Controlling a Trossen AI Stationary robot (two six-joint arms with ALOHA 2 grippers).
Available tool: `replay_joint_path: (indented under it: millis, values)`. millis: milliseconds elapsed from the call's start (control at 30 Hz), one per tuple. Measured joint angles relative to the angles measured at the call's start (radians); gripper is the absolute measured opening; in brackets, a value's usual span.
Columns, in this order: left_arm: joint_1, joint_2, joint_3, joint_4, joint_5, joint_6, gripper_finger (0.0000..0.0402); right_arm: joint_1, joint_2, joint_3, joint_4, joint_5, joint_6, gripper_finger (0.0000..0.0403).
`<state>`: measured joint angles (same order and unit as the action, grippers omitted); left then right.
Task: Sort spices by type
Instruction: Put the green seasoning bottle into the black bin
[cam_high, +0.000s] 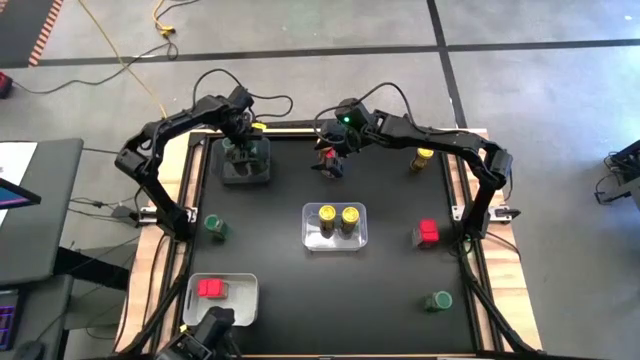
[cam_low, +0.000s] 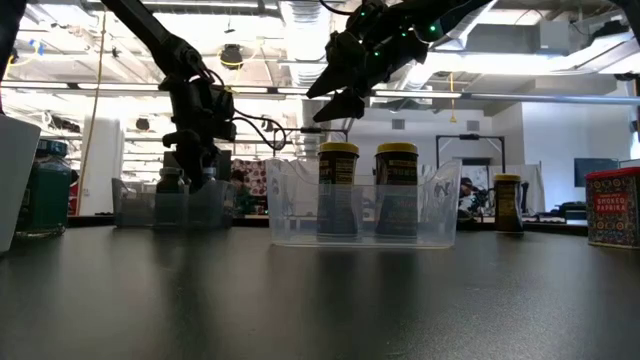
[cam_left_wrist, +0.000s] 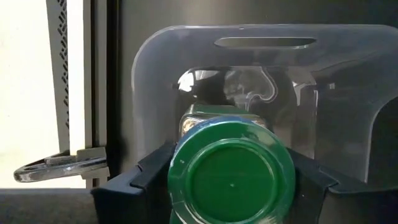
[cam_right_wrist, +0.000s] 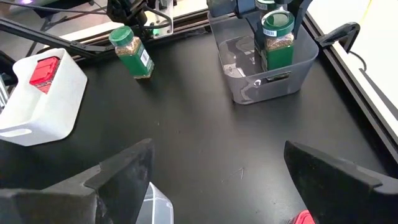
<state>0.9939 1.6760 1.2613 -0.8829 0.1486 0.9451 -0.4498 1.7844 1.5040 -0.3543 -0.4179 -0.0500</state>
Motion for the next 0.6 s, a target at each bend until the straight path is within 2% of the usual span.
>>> replay_joint_path:
  millis: [600]
  values:
    - [0.000,0.000,0.000,0.000,-0.004,-0.007,0.0216,0.005,0.000,0.000,0.001,0.000,-0.001,0.0386]
